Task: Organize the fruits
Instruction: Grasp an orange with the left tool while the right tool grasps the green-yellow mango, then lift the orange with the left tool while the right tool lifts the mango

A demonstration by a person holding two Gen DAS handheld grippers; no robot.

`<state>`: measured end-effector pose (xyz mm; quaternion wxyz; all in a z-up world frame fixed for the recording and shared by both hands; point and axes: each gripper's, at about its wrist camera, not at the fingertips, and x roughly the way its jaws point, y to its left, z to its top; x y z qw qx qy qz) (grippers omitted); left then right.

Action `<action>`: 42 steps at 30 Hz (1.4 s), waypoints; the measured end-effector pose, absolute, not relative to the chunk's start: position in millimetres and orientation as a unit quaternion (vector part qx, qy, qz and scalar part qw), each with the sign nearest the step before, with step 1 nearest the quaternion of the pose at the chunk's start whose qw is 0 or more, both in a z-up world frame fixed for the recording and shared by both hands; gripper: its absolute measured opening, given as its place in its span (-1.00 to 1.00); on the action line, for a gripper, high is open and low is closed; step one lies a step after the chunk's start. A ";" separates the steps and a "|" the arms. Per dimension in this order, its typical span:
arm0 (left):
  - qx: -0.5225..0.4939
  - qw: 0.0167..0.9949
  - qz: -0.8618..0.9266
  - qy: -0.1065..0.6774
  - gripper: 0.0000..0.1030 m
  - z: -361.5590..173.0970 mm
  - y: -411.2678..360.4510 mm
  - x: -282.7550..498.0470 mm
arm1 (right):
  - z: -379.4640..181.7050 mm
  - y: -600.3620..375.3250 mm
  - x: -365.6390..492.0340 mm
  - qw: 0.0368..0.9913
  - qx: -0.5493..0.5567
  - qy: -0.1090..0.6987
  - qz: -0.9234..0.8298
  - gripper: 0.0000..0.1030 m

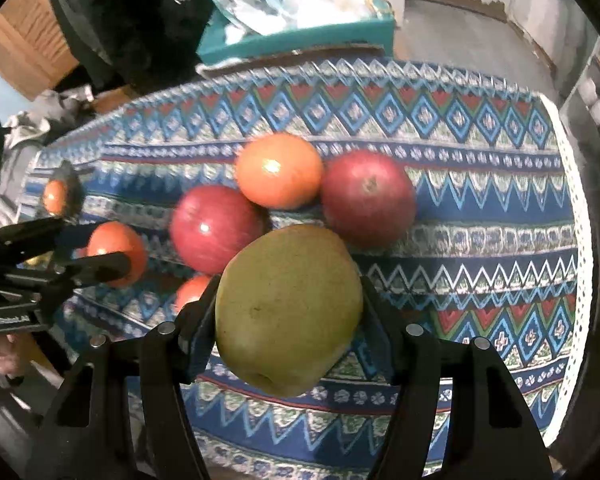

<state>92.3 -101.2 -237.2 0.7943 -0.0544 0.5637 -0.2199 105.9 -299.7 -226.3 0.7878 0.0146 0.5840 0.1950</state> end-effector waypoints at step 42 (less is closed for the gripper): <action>-0.107 0.849 -0.210 0.473 -0.06 -138.0 -23.0 46.6 | -100.5 -211.6 98.3 0.810 0.061 0.482 0.329 0.25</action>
